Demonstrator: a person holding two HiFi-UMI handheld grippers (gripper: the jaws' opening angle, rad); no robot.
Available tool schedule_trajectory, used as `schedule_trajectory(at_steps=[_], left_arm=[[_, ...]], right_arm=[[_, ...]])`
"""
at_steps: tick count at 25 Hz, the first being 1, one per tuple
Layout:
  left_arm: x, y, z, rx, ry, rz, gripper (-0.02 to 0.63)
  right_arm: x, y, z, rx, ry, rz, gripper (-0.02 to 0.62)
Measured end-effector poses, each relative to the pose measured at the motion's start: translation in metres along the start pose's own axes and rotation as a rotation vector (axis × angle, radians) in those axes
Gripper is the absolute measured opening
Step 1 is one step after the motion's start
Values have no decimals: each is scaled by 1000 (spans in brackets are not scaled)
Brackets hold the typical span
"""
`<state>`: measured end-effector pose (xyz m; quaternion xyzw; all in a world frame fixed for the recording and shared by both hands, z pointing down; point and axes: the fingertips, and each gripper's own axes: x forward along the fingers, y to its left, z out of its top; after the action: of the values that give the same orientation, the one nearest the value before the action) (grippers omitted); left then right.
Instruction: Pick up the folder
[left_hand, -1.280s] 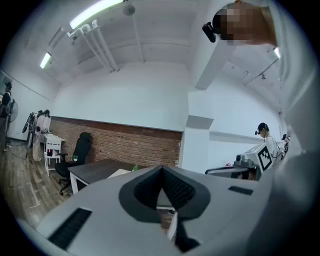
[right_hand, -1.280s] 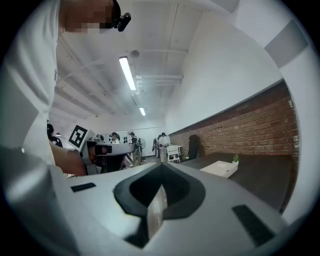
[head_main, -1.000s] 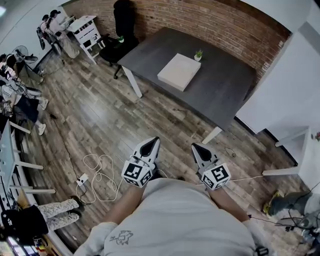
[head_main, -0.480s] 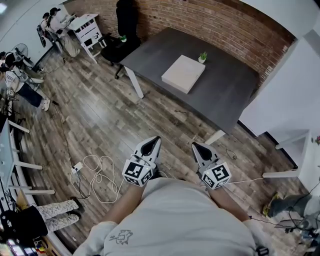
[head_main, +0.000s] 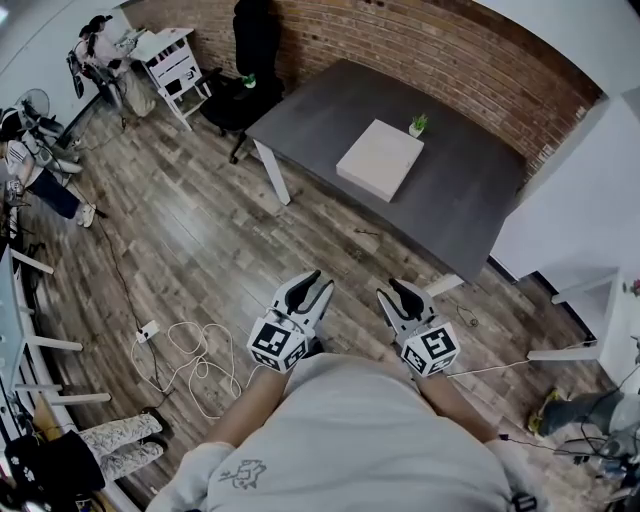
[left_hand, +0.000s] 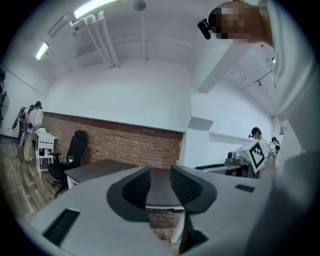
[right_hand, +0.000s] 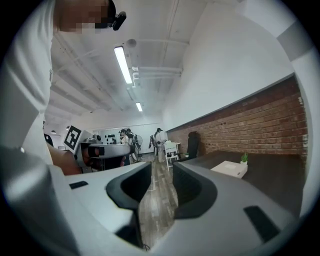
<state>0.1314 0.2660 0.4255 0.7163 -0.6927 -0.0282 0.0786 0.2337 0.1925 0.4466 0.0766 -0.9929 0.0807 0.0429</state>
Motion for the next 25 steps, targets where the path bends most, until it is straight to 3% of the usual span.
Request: schedule_trajectory(at_steps=[6, 14, 25], left_arm=[[-1, 47, 11, -7, 17, -61, 176], [-17, 93, 9, -23, 47, -98, 216], [-38, 131, 4, -1, 63, -54, 221]], right_arm=[[62, 27, 10, -10, 9, 16, 199], [125, 58, 5, 8, 22, 42, 206], [178, 94, -1, -21, 78, 137, 206]])
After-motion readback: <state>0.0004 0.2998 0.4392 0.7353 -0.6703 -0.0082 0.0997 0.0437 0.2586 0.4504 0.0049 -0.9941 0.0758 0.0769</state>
